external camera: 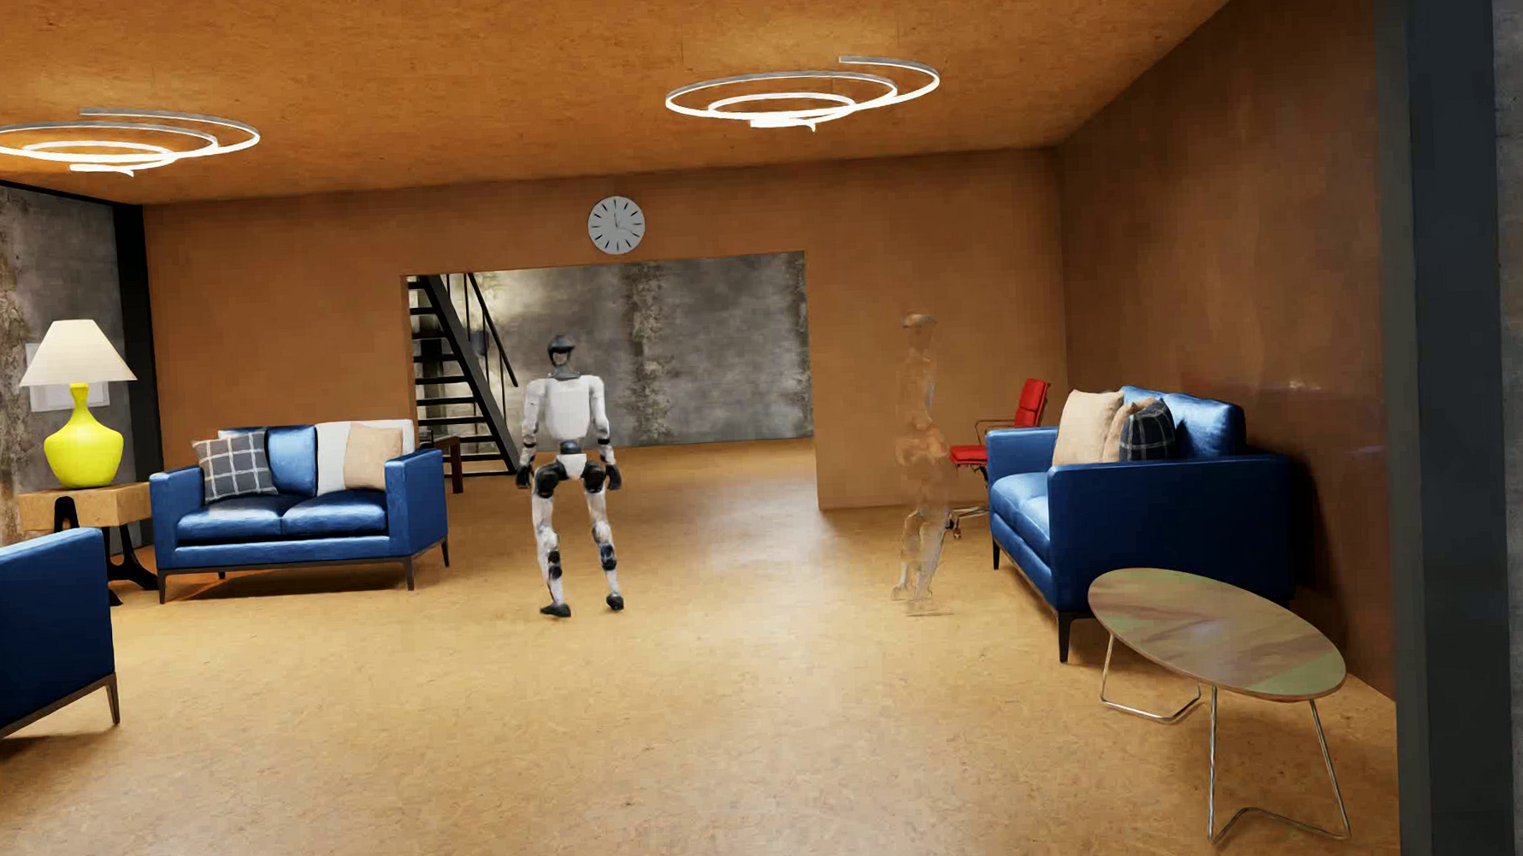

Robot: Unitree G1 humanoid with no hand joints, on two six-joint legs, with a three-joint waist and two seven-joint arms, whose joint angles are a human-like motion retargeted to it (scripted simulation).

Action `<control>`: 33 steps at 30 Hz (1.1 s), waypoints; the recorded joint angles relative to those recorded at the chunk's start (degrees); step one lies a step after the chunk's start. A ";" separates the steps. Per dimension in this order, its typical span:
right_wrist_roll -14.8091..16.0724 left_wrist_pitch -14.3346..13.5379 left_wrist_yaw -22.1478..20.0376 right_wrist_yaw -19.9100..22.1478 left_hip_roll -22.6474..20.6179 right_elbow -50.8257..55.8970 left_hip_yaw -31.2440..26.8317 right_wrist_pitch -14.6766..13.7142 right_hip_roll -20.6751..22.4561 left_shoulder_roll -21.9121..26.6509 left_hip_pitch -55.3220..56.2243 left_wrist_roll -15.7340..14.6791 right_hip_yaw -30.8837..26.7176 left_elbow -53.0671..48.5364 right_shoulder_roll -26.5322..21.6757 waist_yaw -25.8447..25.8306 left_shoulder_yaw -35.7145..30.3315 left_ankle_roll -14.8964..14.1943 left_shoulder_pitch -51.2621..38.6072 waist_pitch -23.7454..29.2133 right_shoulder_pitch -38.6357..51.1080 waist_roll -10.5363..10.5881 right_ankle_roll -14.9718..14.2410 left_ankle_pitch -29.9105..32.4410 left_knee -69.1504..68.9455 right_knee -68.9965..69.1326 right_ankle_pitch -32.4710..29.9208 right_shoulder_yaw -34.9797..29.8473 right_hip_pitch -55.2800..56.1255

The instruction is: Move towards the sofa

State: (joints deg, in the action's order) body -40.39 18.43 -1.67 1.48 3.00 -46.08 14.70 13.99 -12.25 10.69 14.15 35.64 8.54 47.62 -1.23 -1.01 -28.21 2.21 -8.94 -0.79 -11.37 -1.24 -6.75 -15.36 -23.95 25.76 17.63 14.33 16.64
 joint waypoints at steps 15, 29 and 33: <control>-0.39 4.30 -1.25 -0.91 2.72 2.67 -0.15 -1.74 2.70 -4.56 -0.71 -9.97 0.51 5.35 -0.94 0.68 2.66 -2.58 13.90 -0.26 3.60 -0.16 1.96 0.92 0.87 0.04 0.83 -6.34 -0.24; 3.79 0.30 -0.27 0.41 -3.43 5.36 -38.71 -1.99 19.34 5.20 15.28 -2.25 -21.09 -0.31 1.04 -1.41 -6.20 -16.70 -10.12 2.29 -0.87 -0.21 6.26 9.69 2.13 14.81 13.50 -7.33 1.50; 1.76 -1.72 -6.40 -1.26 15.18 0.97 6.97 -0.01 15.75 0.58 19.31 -5.44 1.06 -7.82 -2.48 -2.50 -4.33 -6.00 -7.97 3.65 -0.02 4.43 9.23 3.34 7.29 8.88 7.89 -12.14 3.59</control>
State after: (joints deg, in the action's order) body -38.63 16.71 -8.07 0.22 18.18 -45.10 21.67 13.98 3.49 11.28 33.46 30.21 9.60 39.80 -3.70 -3.52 -32.54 -3.79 -16.92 2.86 -11.39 3.18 2.47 -12.02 -16.66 34.63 25.52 2.19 20.23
